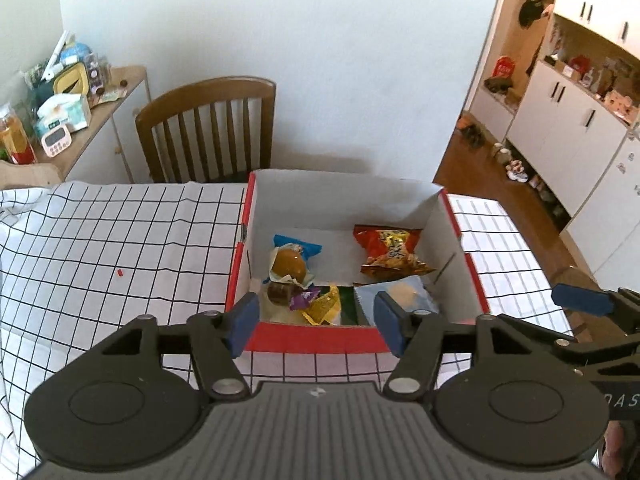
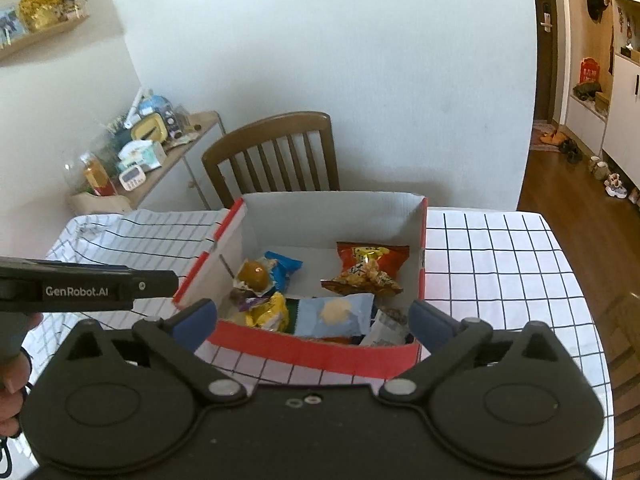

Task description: Organize snacks

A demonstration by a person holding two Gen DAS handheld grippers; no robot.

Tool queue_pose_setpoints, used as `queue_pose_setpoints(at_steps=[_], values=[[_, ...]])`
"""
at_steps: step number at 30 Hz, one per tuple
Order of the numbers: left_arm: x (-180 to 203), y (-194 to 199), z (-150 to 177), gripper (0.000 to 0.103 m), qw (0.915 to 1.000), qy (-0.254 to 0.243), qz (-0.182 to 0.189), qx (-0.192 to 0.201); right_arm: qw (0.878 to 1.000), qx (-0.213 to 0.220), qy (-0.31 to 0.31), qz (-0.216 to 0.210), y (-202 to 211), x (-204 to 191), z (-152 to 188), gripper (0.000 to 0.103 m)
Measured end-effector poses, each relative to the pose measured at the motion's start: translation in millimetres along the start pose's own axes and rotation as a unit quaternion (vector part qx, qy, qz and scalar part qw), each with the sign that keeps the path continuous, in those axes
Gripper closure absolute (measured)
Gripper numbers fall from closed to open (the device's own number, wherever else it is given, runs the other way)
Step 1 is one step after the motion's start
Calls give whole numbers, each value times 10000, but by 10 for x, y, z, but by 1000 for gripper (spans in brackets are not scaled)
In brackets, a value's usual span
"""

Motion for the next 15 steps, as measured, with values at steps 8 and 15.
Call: queue_pose_setpoints(at_steps=[8,15], values=[[35,302,203,27,9996,-53,119,257,9992,288,-10,-266,364,-74,151,0],[61,554,393,20,9983,-102,199,533,9974,463,132,-543,622,-198,294,0]])
Point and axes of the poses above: each gripper's, at about its wrist camera, not at the fingertips, and y roughly against the way its jaws point, x to its right, z to its underside, the point moved 5 cm from there along -y, roughly the way its jaws point, and after that the axes turned 7 degrees about -x, right-handed, at the moved point
